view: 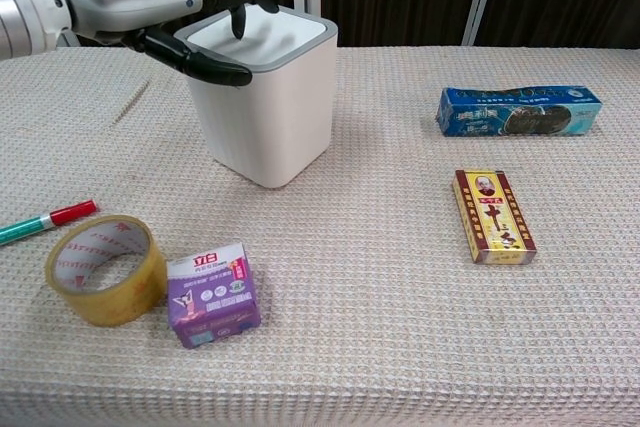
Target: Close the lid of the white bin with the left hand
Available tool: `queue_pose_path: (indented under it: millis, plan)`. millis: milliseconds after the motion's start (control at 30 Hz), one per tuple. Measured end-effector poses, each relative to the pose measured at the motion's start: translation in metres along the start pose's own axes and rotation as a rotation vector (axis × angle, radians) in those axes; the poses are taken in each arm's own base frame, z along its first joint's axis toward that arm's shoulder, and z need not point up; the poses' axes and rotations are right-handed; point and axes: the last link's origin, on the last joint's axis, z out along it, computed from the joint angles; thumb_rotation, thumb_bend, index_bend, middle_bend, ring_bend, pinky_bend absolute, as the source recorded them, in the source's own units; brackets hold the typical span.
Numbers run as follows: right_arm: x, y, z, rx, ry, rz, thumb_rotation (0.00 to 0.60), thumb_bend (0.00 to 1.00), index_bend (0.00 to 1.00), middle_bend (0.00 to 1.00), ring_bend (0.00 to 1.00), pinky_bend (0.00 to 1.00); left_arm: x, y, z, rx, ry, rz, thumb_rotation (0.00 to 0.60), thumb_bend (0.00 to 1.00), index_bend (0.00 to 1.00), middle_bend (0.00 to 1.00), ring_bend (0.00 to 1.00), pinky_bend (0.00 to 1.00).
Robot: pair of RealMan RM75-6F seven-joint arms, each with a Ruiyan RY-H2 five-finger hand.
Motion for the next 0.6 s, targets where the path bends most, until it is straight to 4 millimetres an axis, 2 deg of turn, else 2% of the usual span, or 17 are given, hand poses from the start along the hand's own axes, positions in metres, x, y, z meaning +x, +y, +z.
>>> queue_pose_path:
  millis: [167,300,367,500,600]
  plan:
    - [0.001,-0.001,0.0,0.003,0.006,0.004,0.6,0.23,0.0,0.0,0.0,0.0,0.006,-0.002,-0.002,0.012,0.022,-0.008,0.001,0.05,0.11,0.29,0.05,0.21]
    - [0.002,-0.001,0.0,0.007,0.015,0.012,0.6,0.23,0.0,0.0,0.0,0.0,0.017,-0.01,-0.011,0.058,0.071,-0.04,0.006,0.03,0.11,0.18,0.05,0.21]
    - [0.003,-0.001,0.0,0.008,0.022,0.014,0.6,0.23,0.0,0.0,0.0,0.0,0.02,-0.017,-0.021,0.103,0.102,-0.069,0.007,0.03,0.11,0.14,0.05,0.21]
    - [0.003,0.0,0.0,0.009,0.029,0.012,0.6,0.23,0.0,0.0,0.0,0.0,0.015,-0.035,-0.056,0.216,0.155,-0.13,0.003,0.03,0.11,0.12,0.05,0.21]
    - [0.002,0.0,0.002,0.009,0.029,0.01,0.6,0.23,0.0,0.0,0.0,0.0,0.002,-0.045,-0.094,0.309,0.192,-0.171,0.001,0.03,0.11,0.12,0.05,0.21]
